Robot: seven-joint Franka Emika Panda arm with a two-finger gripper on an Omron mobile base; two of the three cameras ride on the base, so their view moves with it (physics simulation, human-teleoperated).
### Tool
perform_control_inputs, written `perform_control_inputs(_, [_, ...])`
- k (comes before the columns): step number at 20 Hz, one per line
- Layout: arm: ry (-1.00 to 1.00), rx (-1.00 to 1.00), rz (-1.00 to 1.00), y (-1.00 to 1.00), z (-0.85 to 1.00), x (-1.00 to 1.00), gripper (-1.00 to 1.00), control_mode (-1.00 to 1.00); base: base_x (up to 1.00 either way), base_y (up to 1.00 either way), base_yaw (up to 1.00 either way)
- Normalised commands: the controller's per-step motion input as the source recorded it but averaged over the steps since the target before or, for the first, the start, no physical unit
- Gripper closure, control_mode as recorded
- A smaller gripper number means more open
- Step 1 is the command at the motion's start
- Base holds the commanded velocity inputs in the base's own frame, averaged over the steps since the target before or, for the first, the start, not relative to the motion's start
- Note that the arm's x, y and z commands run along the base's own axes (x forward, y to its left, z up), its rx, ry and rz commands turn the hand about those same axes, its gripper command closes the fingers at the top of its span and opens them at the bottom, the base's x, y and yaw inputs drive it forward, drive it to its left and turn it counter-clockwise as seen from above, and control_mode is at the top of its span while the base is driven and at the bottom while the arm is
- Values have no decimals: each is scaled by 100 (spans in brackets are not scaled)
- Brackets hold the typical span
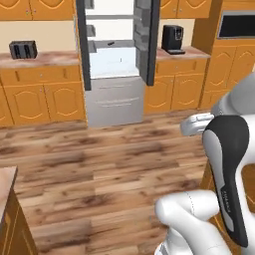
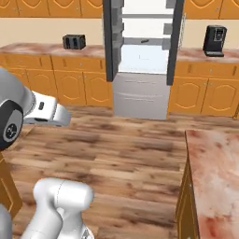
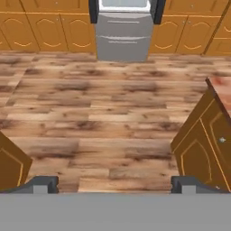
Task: Retrieve the sausage and cheese from the fridge and place them on the cutting board on the counter.
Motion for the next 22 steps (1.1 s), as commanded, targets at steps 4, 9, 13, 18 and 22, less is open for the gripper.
perform_control_inputs(4, [0, 0, 0, 0, 0, 0, -100, 100, 100, -3, -17])
perform_control_inputs(9, [0, 0, 0, 0, 0, 0, -100, 100, 100, -53, -1])
perform_control_inputs(13, [0, 0, 0, 0, 0, 0, -100, 100, 100, -71, -4])
perform_control_inputs(18, [0, 0, 0, 0, 0, 0, -100, 100, 100, -57, -5])
perform_control_inputs(22, [0, 0, 0, 0, 0, 0, -100, 100, 100, -4, -11])
